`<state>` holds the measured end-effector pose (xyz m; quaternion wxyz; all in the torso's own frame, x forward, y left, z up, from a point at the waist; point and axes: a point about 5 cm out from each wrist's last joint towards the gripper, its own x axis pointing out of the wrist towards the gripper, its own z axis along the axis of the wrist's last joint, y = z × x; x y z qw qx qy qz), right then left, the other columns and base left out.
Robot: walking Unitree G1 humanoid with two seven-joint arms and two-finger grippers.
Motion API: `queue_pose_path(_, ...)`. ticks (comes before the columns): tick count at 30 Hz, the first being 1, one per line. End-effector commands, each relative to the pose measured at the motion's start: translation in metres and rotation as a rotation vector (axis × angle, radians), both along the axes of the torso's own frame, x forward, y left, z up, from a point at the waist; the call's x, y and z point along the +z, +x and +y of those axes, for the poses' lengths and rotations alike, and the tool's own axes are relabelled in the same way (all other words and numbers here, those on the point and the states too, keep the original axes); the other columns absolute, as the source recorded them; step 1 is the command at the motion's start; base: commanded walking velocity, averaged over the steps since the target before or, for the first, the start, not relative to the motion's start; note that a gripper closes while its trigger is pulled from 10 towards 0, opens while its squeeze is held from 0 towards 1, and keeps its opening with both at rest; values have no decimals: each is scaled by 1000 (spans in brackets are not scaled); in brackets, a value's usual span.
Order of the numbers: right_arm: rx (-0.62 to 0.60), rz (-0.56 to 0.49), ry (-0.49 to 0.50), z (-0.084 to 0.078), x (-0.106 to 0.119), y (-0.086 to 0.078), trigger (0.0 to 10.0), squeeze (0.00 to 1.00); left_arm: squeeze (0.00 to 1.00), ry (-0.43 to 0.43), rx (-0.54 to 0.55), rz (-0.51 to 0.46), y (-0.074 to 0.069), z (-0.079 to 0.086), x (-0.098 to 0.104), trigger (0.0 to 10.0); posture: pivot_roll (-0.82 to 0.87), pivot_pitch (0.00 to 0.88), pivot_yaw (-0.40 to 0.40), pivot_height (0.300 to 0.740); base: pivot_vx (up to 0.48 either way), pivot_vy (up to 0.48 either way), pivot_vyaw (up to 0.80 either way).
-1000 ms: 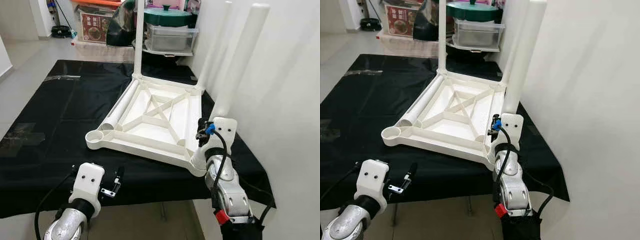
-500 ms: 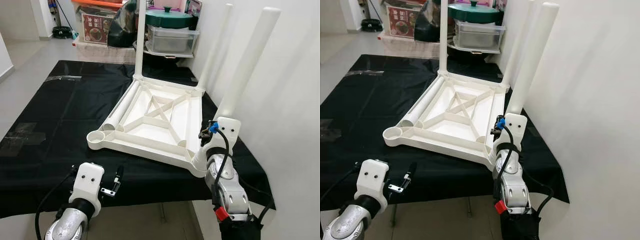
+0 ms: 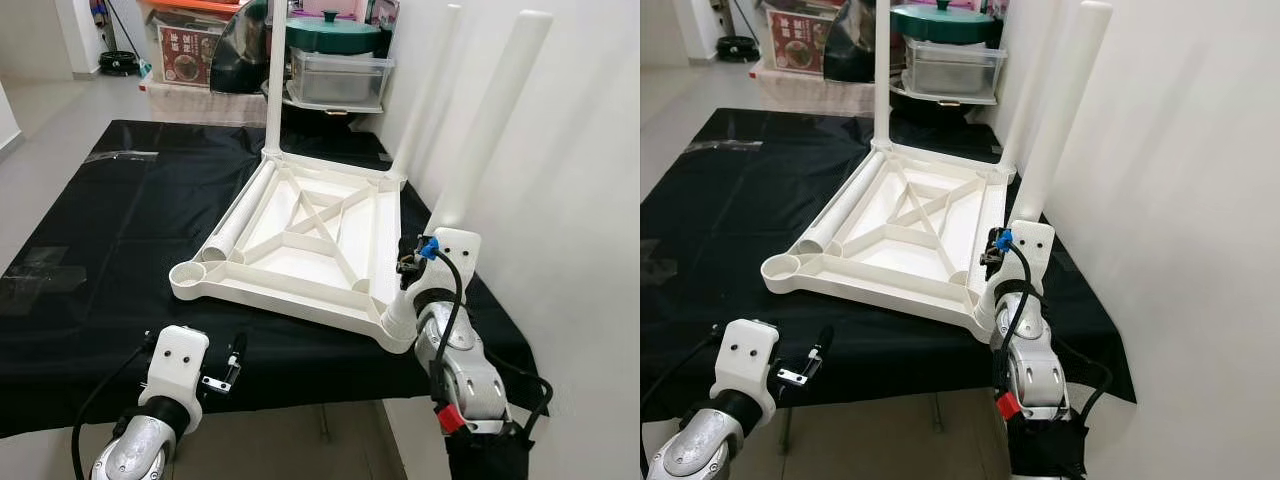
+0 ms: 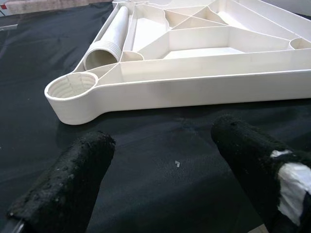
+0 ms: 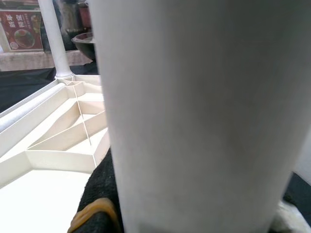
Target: Building children table
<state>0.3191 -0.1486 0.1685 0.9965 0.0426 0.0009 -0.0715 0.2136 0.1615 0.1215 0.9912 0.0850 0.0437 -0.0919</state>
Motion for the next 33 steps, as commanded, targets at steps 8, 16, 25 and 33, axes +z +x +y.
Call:
queue_pose_path(8, -20, 72, 36, -6, -15, -5, 10000, 0, 0, 14, 1, -1, 0, 0, -3, 10000, 47, 0, -122, 740, 0, 0, 0)
queue_pose_path(16, -16, 66, 68, -5, -15, -6, 10000, 0, 0, 16, -1, 1, 0, 0, -3, 10000, 47, 0, -121, 740, 0, 0, 0)
queue_pose_path(25, -15, 63, 85, -6, -15, -7, 10000, 0, 0, 18, -2, 3, 0, 0, -4, 10000, 48, 0, -121, 740, 0, 0, 0)
queue_pose_path(33, -5, 58, 84, -5, -13, -6, 10000, 0, 0, 17, -2, 2, 1, -1, -5, 10000, 49, 0, -123, 740, 0, 0, 0)
